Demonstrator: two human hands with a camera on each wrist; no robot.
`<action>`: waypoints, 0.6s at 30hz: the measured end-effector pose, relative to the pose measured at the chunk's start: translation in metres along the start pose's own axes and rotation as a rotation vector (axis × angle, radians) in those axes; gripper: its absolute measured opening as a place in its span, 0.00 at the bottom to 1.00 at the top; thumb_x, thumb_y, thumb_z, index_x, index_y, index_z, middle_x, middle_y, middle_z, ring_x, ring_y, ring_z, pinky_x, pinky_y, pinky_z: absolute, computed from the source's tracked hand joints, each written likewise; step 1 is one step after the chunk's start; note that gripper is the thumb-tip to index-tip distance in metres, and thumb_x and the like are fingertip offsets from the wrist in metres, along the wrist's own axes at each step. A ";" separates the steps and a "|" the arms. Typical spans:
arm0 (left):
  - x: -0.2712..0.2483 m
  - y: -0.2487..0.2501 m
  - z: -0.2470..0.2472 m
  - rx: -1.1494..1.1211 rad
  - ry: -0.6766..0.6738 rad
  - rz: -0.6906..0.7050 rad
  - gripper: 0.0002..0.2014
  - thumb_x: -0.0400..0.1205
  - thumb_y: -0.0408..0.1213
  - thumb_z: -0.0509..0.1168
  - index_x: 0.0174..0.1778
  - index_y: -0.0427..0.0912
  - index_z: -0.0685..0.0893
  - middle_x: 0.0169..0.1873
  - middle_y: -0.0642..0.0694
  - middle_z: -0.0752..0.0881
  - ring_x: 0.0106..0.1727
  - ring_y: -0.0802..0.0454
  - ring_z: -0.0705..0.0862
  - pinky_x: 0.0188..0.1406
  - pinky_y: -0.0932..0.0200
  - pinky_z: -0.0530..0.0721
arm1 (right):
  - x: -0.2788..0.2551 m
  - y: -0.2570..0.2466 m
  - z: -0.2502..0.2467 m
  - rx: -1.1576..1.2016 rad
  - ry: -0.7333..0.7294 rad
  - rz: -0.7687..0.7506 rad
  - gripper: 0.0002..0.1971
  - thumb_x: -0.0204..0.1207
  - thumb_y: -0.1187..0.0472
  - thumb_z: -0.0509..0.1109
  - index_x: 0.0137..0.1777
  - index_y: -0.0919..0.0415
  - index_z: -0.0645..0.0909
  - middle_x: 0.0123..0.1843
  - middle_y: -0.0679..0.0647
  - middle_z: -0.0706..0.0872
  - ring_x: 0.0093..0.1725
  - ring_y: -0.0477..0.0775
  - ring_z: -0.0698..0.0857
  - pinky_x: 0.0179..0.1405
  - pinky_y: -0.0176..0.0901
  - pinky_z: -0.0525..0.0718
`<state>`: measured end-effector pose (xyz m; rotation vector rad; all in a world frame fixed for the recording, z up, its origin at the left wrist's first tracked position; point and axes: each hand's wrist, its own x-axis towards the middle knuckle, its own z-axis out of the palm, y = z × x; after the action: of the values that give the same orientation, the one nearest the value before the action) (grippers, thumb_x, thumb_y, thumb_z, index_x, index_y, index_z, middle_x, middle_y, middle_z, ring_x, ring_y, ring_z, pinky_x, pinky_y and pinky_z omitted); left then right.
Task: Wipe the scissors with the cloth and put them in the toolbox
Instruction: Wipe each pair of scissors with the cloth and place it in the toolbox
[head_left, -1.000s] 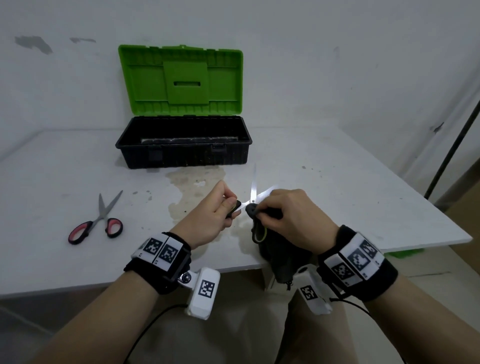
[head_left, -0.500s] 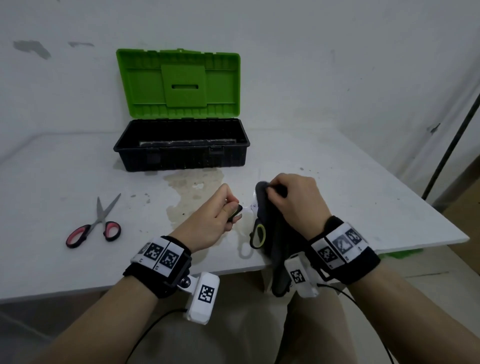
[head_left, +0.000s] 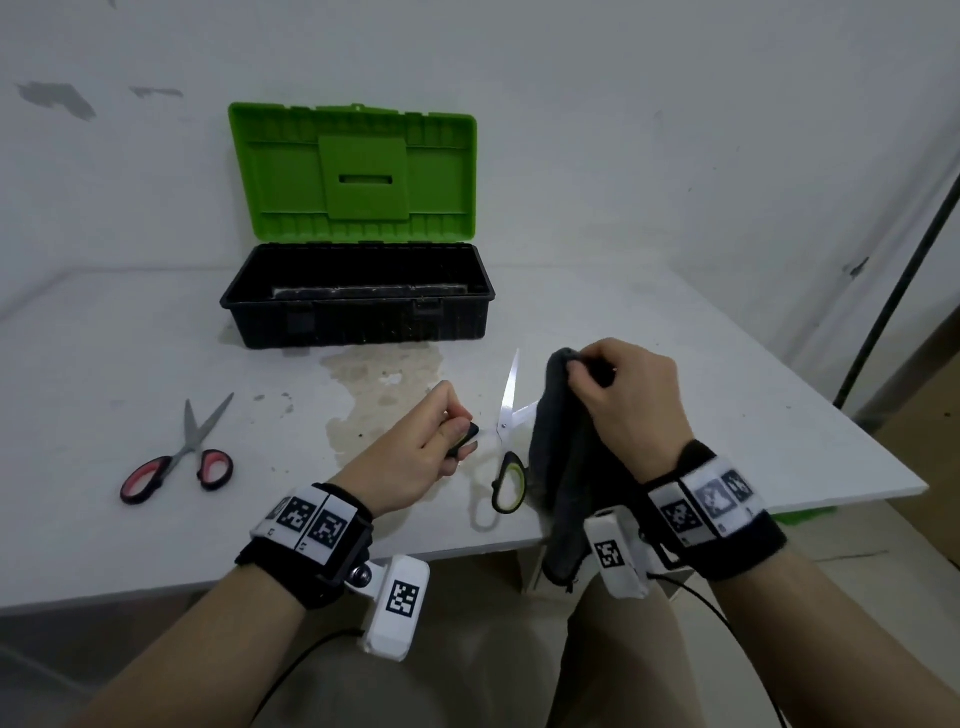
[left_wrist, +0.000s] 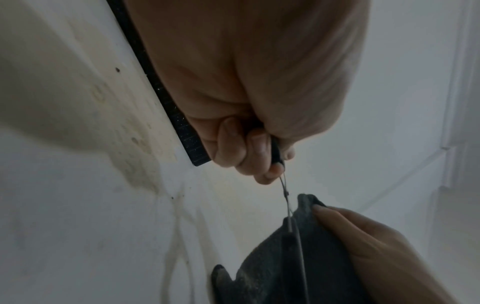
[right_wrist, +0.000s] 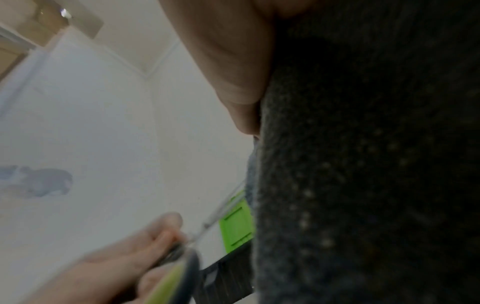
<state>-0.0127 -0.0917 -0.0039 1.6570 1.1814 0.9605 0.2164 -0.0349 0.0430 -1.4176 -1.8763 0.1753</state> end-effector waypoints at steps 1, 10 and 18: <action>0.000 -0.002 -0.001 -0.008 0.021 0.002 0.06 0.92 0.32 0.51 0.50 0.35 0.67 0.35 0.46 0.78 0.26 0.61 0.68 0.26 0.67 0.69 | -0.007 -0.002 -0.005 0.020 0.011 -0.007 0.05 0.77 0.56 0.70 0.44 0.53 0.87 0.39 0.44 0.88 0.40 0.42 0.84 0.37 0.25 0.72; 0.007 -0.001 0.010 -0.011 0.033 0.062 0.07 0.92 0.33 0.51 0.48 0.40 0.68 0.34 0.50 0.78 0.29 0.54 0.67 0.29 0.55 0.66 | -0.047 -0.026 0.026 0.024 -0.147 -0.227 0.06 0.77 0.51 0.70 0.45 0.50 0.86 0.39 0.44 0.86 0.38 0.43 0.82 0.39 0.40 0.81; 0.000 0.002 0.005 0.010 0.031 0.072 0.07 0.92 0.29 0.51 0.48 0.35 0.67 0.33 0.48 0.78 0.28 0.60 0.68 0.28 0.64 0.72 | -0.017 -0.003 0.014 0.040 -0.039 -0.014 0.05 0.77 0.55 0.71 0.43 0.54 0.86 0.39 0.45 0.88 0.40 0.46 0.83 0.37 0.29 0.73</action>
<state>-0.0076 -0.0930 -0.0039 1.7083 1.1553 1.0305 0.2067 -0.0467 0.0266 -1.3834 -1.9036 0.2343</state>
